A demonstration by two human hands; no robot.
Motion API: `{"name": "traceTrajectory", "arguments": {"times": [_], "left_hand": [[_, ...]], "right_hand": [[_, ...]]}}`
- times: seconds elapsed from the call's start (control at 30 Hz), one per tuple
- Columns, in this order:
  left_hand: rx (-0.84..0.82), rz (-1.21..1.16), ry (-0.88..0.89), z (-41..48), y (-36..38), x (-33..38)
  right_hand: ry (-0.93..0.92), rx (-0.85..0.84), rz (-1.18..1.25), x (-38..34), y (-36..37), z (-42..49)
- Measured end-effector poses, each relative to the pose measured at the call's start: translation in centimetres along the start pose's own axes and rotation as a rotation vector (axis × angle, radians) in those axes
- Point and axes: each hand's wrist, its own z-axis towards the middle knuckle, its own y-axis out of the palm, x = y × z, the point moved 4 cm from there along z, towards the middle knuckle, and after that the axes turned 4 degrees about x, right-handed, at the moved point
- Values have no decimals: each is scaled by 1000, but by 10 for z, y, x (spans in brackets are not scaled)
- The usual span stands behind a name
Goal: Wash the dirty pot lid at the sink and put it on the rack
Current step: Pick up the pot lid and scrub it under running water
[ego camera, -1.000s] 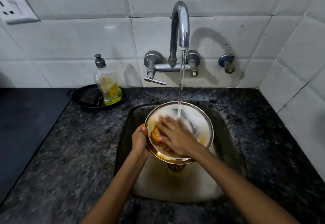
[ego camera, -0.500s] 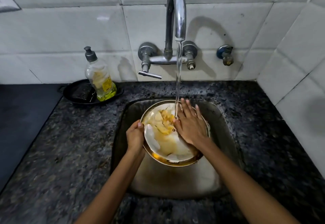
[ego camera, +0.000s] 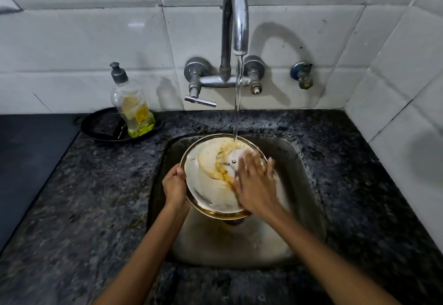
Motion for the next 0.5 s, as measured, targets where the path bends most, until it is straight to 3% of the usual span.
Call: {"name": "traceTrajectory", "arguments": {"times": [0.13,0.23,0.37,0.5], "left_hand": [[-26,-47,-66,-7,13,-14],[-100,-23,2,-12,19,-9],[-109,-2,76,4,6,0],[-112,-143,-111,20,-2,-16]], "right_hand": [[-181,-110,150,-53,2,-8],[-219,-3,201,-37,1,25],[-48,59,52,10,4,22],[-213,42,-76,-4,-3,-11]]}}
